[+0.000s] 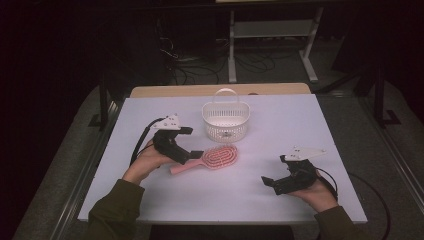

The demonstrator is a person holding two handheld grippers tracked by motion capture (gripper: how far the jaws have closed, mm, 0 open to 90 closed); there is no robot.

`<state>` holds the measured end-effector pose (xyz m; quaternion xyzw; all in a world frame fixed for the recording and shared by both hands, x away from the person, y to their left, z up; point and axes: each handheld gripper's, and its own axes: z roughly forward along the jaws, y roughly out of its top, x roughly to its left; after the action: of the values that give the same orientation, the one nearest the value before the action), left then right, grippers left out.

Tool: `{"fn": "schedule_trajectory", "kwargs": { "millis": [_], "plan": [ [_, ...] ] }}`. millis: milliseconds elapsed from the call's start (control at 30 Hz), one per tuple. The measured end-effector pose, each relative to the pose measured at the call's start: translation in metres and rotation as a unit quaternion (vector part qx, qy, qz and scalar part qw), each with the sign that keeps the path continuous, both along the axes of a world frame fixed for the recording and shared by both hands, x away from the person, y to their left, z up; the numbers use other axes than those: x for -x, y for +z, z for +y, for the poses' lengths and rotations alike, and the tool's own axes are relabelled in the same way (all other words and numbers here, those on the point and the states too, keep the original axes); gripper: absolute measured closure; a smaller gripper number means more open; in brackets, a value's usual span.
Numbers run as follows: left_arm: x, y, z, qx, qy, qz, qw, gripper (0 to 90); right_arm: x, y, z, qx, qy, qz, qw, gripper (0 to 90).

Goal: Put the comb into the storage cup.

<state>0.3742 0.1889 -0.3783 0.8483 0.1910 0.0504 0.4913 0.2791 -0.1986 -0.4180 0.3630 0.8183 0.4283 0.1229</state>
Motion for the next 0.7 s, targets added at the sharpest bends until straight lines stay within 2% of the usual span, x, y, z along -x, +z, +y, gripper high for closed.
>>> {"fn": "schedule_trajectory", "kwargs": {
  "millis": [367, 700],
  "plan": [
    [-0.007, 0.002, -0.013, -0.003, -0.010, -0.004, 0.9999, 0.1, 0.000, 0.000, -0.001, -0.001, -0.003, -0.001, 1.0000, 0.0],
    [-0.011, -0.001, -0.017, -0.005, -0.015, -0.001, 0.9999, 0.1, -0.001, -0.001, -0.001, -0.002, -0.004, 0.001, 1.0000, 0.0]
  ]
}}
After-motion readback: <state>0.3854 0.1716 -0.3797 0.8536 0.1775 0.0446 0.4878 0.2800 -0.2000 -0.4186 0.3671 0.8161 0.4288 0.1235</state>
